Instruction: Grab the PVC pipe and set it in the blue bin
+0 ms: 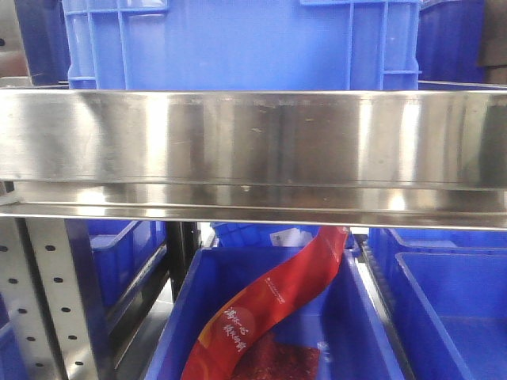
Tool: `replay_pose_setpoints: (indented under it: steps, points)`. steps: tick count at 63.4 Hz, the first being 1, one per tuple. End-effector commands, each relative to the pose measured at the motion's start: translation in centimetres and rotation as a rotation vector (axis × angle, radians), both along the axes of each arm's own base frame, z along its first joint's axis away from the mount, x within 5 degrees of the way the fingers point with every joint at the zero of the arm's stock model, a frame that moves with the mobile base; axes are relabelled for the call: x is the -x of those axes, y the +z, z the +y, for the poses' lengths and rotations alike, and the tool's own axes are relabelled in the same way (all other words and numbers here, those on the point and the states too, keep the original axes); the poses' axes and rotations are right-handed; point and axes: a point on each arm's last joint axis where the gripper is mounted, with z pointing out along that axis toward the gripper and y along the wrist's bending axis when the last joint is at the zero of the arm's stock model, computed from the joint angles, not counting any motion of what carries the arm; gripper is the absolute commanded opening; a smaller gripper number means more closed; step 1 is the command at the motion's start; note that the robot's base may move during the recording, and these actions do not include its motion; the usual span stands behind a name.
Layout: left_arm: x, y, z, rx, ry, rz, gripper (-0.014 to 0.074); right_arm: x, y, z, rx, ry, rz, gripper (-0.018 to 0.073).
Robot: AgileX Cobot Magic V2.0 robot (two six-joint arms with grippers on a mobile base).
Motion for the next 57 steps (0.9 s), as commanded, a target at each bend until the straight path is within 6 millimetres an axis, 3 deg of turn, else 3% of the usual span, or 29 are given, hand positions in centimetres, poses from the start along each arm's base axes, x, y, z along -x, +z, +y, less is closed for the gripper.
replay_pose_setpoints:
  steps: [1, 27, 35, 41, 57]
  points:
    - [0.2, 0.3, 0.0, 0.019, 0.0, -0.024, -0.0111, 0.1, 0.2, 0.0, -0.004, 0.002, -0.028, -0.0169]
    - [0.1, 0.3, 0.0, 0.019, 0.0, -0.022, -0.0111, 0.0, 0.2, 0.0, -0.007, 0.001, -0.037, -0.0169]
    - [0.1, 0.3, 0.0, 0.019, 0.0, -0.022, -0.0111, 1.3, -0.2, -0.7, -0.014, -0.011, -0.055, -0.0169]
    - [0.1, 0.3, 0.0, 0.019, 0.0, -0.022, -0.0111, 2.6, -1.6, -2.4, -0.013, -0.092, -0.059, -0.0169]
    - [0.1, 0.3, 0.0, 0.019, 0.0, -0.022, -0.0111, 5.9, -8.8, -6.5, -0.003, -0.394, -0.054, -0.0169]
